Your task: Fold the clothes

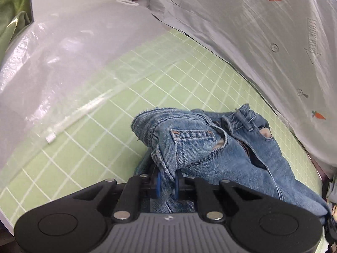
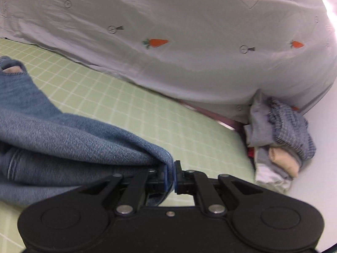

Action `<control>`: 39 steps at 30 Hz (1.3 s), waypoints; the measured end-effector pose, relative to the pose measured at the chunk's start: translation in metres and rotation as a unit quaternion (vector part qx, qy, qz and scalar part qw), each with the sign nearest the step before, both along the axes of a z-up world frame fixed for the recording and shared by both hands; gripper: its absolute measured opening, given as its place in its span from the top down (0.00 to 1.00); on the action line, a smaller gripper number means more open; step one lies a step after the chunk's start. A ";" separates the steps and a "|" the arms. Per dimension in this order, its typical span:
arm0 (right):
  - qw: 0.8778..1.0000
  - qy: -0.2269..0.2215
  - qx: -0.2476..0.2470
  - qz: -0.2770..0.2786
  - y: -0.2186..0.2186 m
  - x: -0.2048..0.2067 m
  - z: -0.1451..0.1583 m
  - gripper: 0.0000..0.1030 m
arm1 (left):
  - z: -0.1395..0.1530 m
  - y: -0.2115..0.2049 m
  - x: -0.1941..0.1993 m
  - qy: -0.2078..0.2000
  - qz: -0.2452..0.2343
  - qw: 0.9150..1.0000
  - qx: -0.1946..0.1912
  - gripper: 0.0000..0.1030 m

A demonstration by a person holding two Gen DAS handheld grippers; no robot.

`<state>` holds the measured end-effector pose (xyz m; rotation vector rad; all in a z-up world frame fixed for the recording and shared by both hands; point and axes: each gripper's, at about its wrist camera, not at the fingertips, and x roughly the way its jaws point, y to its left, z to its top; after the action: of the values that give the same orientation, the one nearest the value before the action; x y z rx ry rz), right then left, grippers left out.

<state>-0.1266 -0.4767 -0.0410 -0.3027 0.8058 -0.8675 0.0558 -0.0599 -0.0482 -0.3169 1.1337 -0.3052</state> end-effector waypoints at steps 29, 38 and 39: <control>0.939 -0.131 0.262 -0.180 -0.016 -0.047 -0.045 0.00 | 0.008 -0.069 0.014 -0.031 -0.037 0.999 0.010 0.40; 0.916 -0.164 0.281 -0.234 0.075 -0.090 -0.048 0.00 | 0.005 -0.020 0.004 -0.027 -0.076 0.996 0.037 0.26; 0.914 -0.169 0.281 -0.239 0.084 -0.091 -0.048 0.00 | 0.004 -0.015 0.003 -0.028 -0.084 0.995 0.042 0.25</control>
<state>-0.2180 -0.3931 -0.0886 0.5662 0.7752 -1.0591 0.0588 -0.0749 -0.0440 -0.1370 1.1166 -0.4108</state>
